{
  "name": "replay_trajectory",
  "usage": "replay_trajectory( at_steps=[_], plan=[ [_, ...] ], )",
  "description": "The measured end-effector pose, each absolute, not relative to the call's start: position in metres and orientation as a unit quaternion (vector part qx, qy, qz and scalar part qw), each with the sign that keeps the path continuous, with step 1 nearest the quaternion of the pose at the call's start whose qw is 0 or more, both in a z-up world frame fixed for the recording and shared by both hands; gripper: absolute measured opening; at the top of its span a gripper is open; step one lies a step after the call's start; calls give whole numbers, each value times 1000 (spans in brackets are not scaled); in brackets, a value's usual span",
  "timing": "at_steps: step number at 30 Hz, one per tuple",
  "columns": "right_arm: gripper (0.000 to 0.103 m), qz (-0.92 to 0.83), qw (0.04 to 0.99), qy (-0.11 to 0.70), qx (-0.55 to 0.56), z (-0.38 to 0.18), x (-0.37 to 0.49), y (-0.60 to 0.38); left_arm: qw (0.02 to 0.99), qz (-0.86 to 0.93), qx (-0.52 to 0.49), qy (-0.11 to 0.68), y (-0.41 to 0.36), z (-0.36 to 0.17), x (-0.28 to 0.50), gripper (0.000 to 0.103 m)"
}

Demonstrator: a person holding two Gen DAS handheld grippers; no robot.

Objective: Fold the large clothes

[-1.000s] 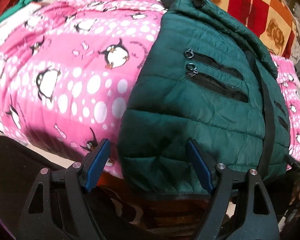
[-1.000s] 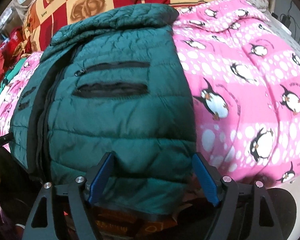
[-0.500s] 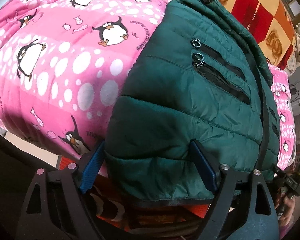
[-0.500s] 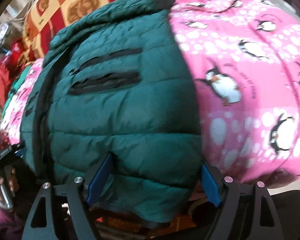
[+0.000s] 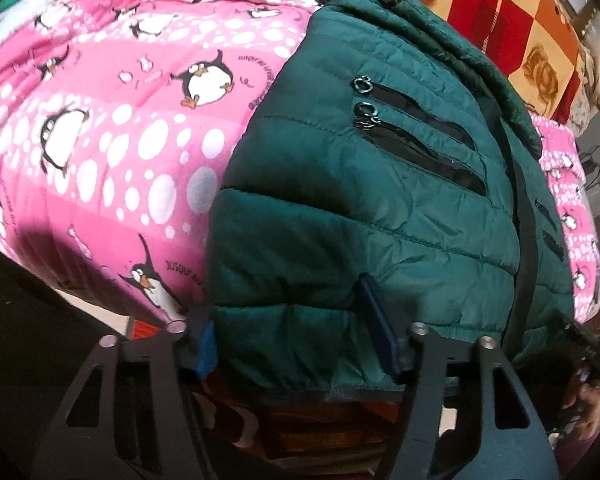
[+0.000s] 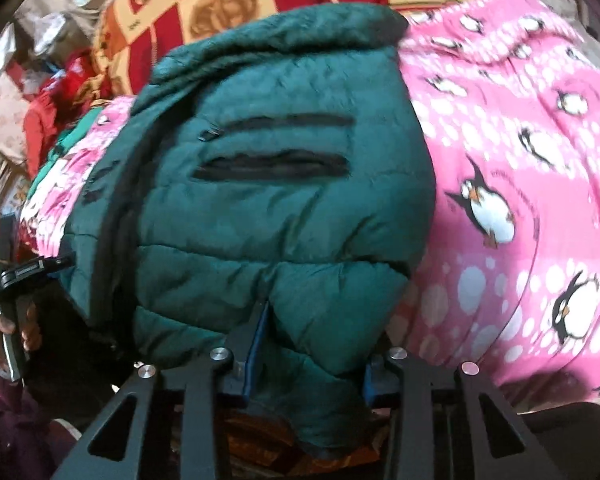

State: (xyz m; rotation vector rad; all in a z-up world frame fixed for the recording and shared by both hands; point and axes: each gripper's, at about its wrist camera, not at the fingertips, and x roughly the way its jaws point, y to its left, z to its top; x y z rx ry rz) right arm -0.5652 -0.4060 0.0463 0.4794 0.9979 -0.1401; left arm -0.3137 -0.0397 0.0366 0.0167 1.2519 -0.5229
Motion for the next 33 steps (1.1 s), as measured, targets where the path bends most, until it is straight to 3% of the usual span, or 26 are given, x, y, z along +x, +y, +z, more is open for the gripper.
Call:
replay_trajectory(
  at_steps=[3, 7, 8, 10, 12, 15, 24, 33],
  plan=[
    [37, -64, 845, 479, 227, 44, -561, -409, 784, -238, 21, 573, -42, 39, -316, 58],
    [45, -63, 836, 489, 240, 33, -557, -411, 785, -236, 20, 573, -45, 38, -315, 58],
    [45, -63, 838, 487, 239, 33, -558, -411, 786, -237, 24, 570, -46, 39, -315, 55],
    [39, -66, 842, 481, 234, 34, -559, -410, 793, -235, 33, 561, -47, 44, -318, 31],
    [28, -70, 849, 473, 226, 40, -561, -408, 802, -234, 35, 549, -46, 51, -320, 22],
    [23, -72, 860, 455, 220, 52, -564, -407, 804, -241, 19, 543, -44, 63, -317, 15],
    [22, -62, 890, 393, 222, 97, -564, -414, 837, -261, 9, 481, -49, 118, -314, 12],
    [22, -70, 903, 363, 219, 117, -553, -424, 850, -253, 2, 463, -51, 133, -297, 12]
  ],
)
